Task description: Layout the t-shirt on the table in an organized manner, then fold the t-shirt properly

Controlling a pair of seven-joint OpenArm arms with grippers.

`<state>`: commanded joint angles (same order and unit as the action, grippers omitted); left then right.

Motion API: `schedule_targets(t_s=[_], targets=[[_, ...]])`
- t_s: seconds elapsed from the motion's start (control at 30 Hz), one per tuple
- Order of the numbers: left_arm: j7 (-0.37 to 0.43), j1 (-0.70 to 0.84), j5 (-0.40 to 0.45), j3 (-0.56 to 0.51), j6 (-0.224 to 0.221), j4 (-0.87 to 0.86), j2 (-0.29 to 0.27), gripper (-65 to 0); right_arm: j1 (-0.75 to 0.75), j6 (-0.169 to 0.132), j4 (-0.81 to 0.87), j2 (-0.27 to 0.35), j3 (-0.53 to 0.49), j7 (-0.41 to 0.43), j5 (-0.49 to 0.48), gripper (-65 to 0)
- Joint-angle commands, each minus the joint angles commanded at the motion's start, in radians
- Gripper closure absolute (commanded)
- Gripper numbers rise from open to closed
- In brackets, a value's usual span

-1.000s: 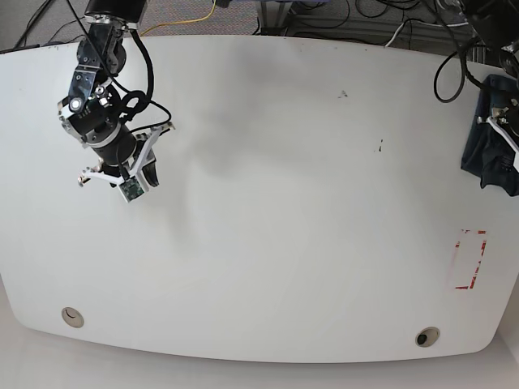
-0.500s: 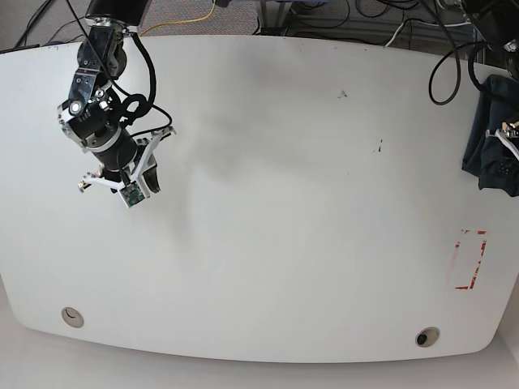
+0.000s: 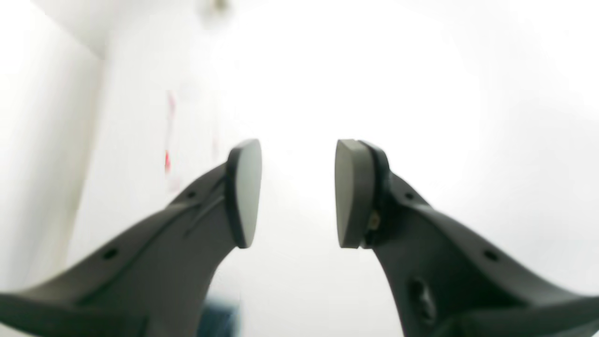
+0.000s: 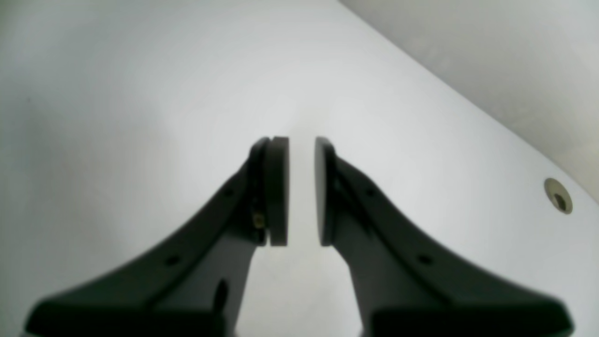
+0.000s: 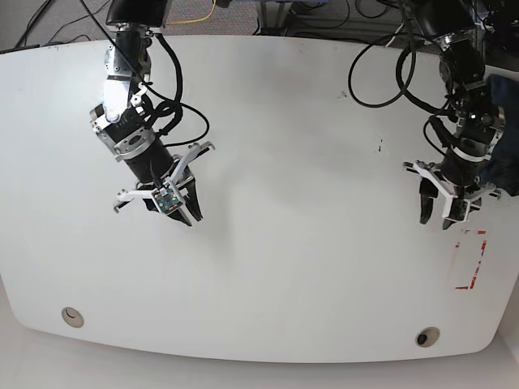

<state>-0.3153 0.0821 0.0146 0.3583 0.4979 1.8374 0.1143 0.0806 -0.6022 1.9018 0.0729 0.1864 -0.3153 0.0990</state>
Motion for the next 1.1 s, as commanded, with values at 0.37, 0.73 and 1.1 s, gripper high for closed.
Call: schedule_targets(t_s=[0.37,0.73,1.1], targets=[[0.341,0.181,0.011,-0.089,-0.150,0.015,-0.130,-23.9,0.161,0.233,-0.169,0.037,0.028,0.416,0.003,-9.2],[0.384,0.532,0.002,-0.132,-0.157,0.143,-0.135,-23.9,0.512,0.253,0.003,0.038,0.054,0.430,-0.009,-9.0],[0.387,0.882,0.000,-0.075,-0.150,0.163,-0.133,-23.9,0.816,0.207,0.005,0.074,0.100,0.434,-0.209,-8.7]])
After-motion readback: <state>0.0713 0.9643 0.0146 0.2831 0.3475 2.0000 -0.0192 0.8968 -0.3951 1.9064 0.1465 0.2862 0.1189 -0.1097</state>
